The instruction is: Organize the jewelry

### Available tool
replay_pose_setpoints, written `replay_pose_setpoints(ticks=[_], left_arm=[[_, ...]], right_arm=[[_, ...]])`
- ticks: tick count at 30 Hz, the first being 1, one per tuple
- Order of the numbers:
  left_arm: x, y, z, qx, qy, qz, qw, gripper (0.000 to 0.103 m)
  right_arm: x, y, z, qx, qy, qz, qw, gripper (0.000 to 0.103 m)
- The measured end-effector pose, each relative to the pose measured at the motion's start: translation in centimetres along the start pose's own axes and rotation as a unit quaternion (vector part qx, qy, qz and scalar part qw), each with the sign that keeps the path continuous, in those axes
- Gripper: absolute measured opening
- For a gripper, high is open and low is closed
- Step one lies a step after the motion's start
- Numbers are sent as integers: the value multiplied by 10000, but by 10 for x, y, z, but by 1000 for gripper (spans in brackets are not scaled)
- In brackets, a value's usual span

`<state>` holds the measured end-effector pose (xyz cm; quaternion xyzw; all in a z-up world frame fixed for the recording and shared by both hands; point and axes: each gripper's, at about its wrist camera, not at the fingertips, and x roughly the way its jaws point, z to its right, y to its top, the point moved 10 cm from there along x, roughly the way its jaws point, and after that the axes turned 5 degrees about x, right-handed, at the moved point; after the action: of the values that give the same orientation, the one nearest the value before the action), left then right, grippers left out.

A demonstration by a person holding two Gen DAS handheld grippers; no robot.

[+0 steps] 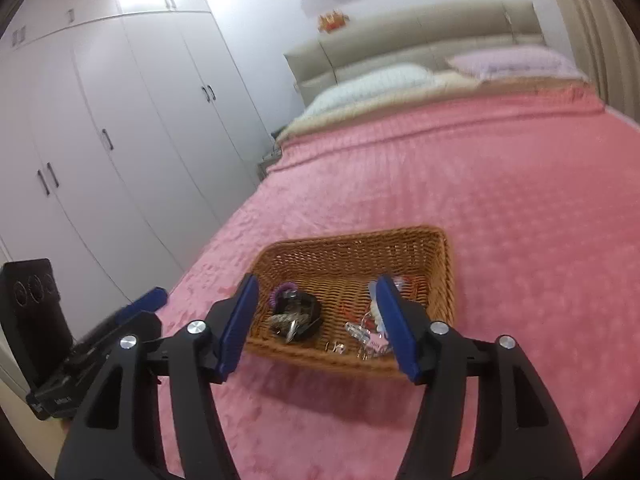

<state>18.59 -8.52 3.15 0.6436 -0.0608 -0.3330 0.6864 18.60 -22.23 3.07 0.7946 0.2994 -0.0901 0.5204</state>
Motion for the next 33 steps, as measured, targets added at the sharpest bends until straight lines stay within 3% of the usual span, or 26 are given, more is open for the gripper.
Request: replay_pose_setpoints(ticks=[2, 4, 10, 18, 26, 33], left_arm=[[-25, -1, 4, 60, 196, 184, 9996, 91], [-46, -7, 9, 48, 330, 336, 9989, 95], [-83, -39, 14, 391, 1199, 633, 9900, 95], [-88, -79, 7, 413, 2127, 702, 9737, 95], [-91, -90, -10, 169, 2379, 757, 9682, 95], [-70, -109, -15, 234, 2563, 375, 9656, 95]], right_arm=[[-24, -6, -8, -123, -88, 236, 9996, 70], [-46, -19, -15, -316, -308, 563, 9974, 86], [-71, -66, -22, -896, -958, 1045, 9858, 87], [-61, -108, -16, -1501, -1660, 1365, 9650, 87], [-53, -120, -9, -1440, -1705, 1352, 9654, 87], [-47, -125, -2, -1288, -1683, 1263, 9691, 91]])
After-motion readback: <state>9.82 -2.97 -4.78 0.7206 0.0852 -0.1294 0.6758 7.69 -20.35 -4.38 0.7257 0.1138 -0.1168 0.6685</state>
